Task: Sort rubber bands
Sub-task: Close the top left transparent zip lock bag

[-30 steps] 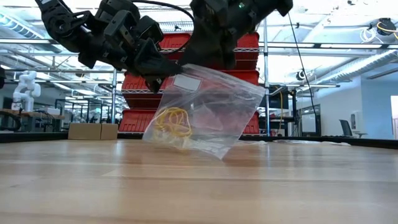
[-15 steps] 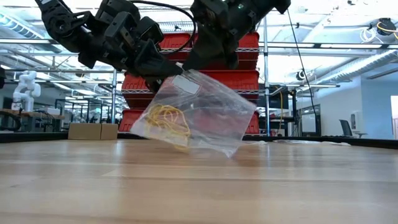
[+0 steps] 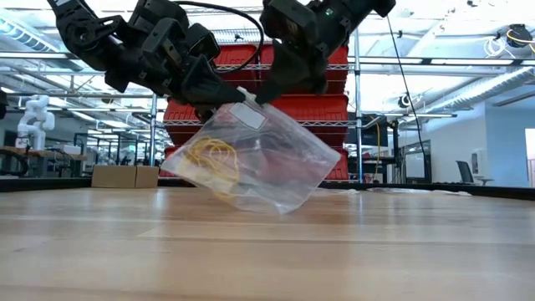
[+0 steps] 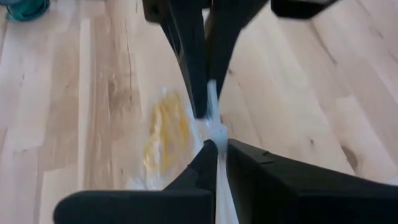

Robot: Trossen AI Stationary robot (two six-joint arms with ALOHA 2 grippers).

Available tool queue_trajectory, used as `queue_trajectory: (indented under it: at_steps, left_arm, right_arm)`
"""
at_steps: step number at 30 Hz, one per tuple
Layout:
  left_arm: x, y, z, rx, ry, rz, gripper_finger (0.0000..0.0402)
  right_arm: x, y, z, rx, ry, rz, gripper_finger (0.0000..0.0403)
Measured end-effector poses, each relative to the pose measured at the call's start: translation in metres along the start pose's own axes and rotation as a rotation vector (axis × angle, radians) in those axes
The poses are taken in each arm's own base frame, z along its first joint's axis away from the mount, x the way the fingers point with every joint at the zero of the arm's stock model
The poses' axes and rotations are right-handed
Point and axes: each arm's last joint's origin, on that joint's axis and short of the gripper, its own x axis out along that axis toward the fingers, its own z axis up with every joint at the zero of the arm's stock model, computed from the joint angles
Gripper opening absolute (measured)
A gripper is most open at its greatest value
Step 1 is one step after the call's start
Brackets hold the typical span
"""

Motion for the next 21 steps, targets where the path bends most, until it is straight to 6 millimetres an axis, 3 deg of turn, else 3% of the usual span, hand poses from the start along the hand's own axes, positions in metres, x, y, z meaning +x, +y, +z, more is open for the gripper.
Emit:
queue_trajectory:
  at_steps: [21]
  left_arm:
    - [-0.008,-0.005,0.009,0.017,-0.035,-0.005,0.0001]
  right_arm:
    - [-0.005,0.01,-0.03,0.003,0.256,-0.054,0.0008]
